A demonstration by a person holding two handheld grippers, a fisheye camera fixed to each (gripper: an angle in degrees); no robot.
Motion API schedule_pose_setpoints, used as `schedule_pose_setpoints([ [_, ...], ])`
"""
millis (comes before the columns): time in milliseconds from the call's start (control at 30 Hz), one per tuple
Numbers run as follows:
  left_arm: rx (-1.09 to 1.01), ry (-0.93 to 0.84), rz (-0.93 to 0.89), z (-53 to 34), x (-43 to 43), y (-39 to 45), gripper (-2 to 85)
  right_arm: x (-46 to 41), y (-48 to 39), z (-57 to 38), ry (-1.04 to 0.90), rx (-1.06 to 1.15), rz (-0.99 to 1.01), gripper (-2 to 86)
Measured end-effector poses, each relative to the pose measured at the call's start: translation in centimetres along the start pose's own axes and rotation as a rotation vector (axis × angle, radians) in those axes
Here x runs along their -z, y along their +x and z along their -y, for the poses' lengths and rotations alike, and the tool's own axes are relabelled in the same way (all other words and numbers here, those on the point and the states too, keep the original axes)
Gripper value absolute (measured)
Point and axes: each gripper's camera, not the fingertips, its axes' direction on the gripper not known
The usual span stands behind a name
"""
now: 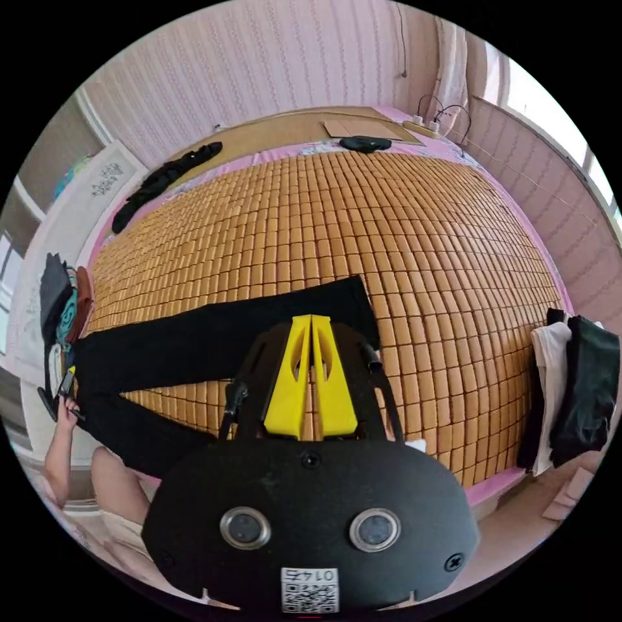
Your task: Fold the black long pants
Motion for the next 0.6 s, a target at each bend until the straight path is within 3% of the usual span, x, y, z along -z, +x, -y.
schedule_pose_setpoints([
  [67, -0.048, -0.060, 0.019, -2.6, 3.2, -0.3, -1.0, 2.7, -0.3, -4.9, 0.015, 0.046, -0.003, -0.7],
  [133, -0.062, -0.278, 0.091, -6.1, 6.6, -0.2, -1.0, 5.3, -0.6, -11.9, 0.022, 0.099, -0.178, -0.6],
  [233, -0.138, -0.362, 0.131, -10.3, 10.4, 2.8, -1.0, 6.6, -0.3, -18.5, 0.019, 0.017, -0.469, -0.7],
  [300, -0.240, -0.349, 0.195, -12.0, 11.8, 5.7, -1.0, 6.3, -0.1, -21.0, -0.008, -0.033, -0.546, -0.6],
  [433, -0.443, -0.325, 0.287, -13.9, 12.3, 10.8, -1.0, 5.0, -0.5, -23.6, -0.094, -0.002, -0.324, 1.1],
  [600, -0.523, -0.297, 0.377, -14.8, 12.9, 12.3, -0.8, 5.4, 1.5, -26.3, -0.016, -0.124, -0.155, 2.2],
])
